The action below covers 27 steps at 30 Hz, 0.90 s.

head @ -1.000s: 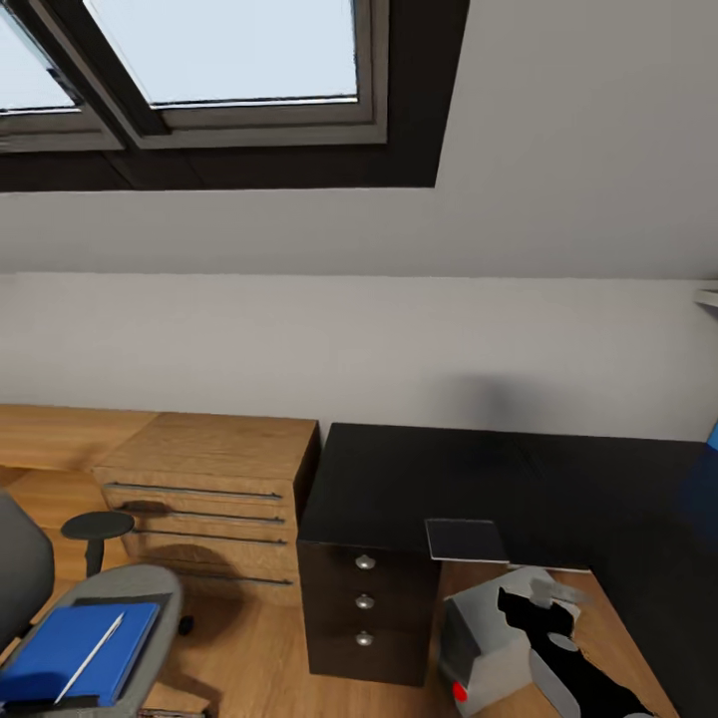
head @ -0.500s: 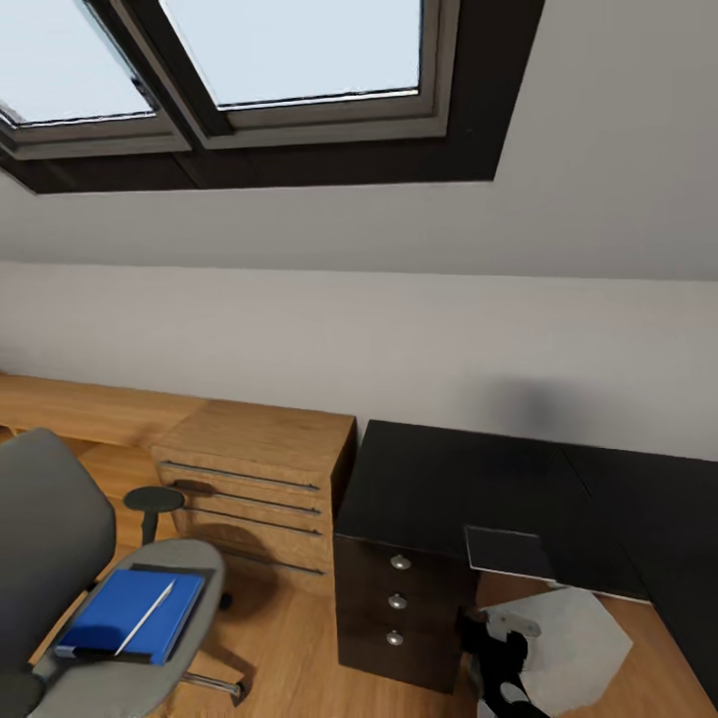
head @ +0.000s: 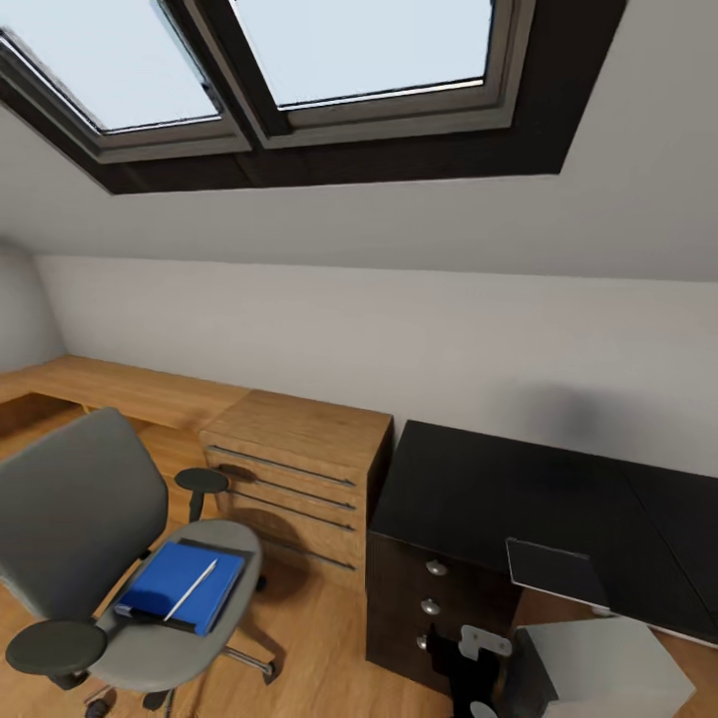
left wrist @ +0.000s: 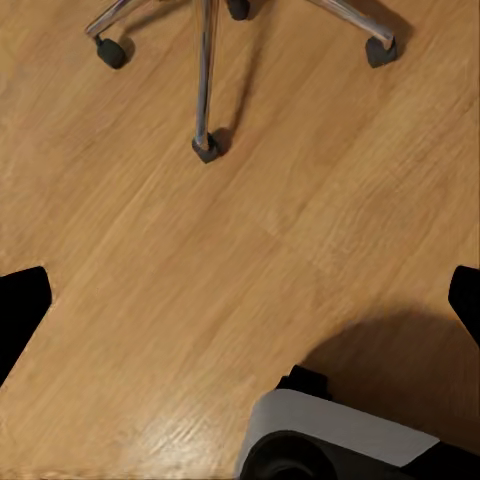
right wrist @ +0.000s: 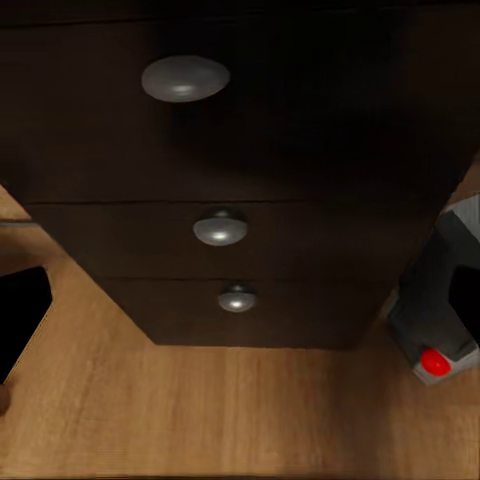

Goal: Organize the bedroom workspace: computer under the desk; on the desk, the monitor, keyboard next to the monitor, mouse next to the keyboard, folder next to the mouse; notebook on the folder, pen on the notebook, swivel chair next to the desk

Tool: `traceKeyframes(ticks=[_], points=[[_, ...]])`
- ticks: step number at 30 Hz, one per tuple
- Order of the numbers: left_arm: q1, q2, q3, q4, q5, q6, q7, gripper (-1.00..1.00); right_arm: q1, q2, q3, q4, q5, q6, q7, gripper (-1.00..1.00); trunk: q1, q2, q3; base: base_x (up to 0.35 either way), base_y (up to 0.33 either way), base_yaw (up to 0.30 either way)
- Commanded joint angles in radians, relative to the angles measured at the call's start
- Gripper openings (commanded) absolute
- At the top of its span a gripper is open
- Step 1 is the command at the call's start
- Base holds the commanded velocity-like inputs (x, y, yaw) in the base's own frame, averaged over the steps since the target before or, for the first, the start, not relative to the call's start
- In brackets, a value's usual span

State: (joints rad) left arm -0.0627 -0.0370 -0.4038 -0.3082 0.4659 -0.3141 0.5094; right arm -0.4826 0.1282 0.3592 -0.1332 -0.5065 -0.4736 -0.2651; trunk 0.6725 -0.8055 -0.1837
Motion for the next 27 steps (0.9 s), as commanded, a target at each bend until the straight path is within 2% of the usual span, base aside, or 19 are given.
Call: traceKeyframes(ticks=[1, 4, 14, 22, 27], points=[[-0.001, 0.003, -0.007, 0.049, 0.009, -0.047, 0.003, 1.00, -0.001, 0.001, 0.009, 0.000, -0.005, -0.002, -0.006, 1.00, 0.000, -0.001, -0.001, 0.000, 0.000, 0.278], [-0.001, 0.008, -0.005, 0.117, 0.010, -0.109, -0.013, 1.00, -0.001, 0.003, 0.009, 0.001, -0.006, -0.002, -0.005, 1.00, 0.000, -0.001, -0.002, 0.000, 0.000, 0.276], [-0.001, 0.009, -0.009, 0.148, 0.007, -0.138, -0.058, 1.00, -0.001, 0.004, 0.007, 0.002, -0.005, -0.002, 0.021, 1.00, 0.000, -0.001, -0.002, 0.000, 0.000, 0.093], [-0.001, 0.003, -0.016, 0.150, 0.003, -0.140, -0.061, 1.00, 0.001, 0.001, 0.006, 0.024, 0.054, -0.001, 0.027, 1.00, 0.000, -0.001, -0.002, 0.000, 0.000, 0.004], [-0.001, 0.003, -0.016, 0.150, 0.003, -0.140, -0.062, 1.00, 0.001, 0.002, 0.007, 0.026, 0.072, -0.002, 0.029, 1.00, 0.000, -0.001, -0.002, 0.000, 0.000, 0.000]])
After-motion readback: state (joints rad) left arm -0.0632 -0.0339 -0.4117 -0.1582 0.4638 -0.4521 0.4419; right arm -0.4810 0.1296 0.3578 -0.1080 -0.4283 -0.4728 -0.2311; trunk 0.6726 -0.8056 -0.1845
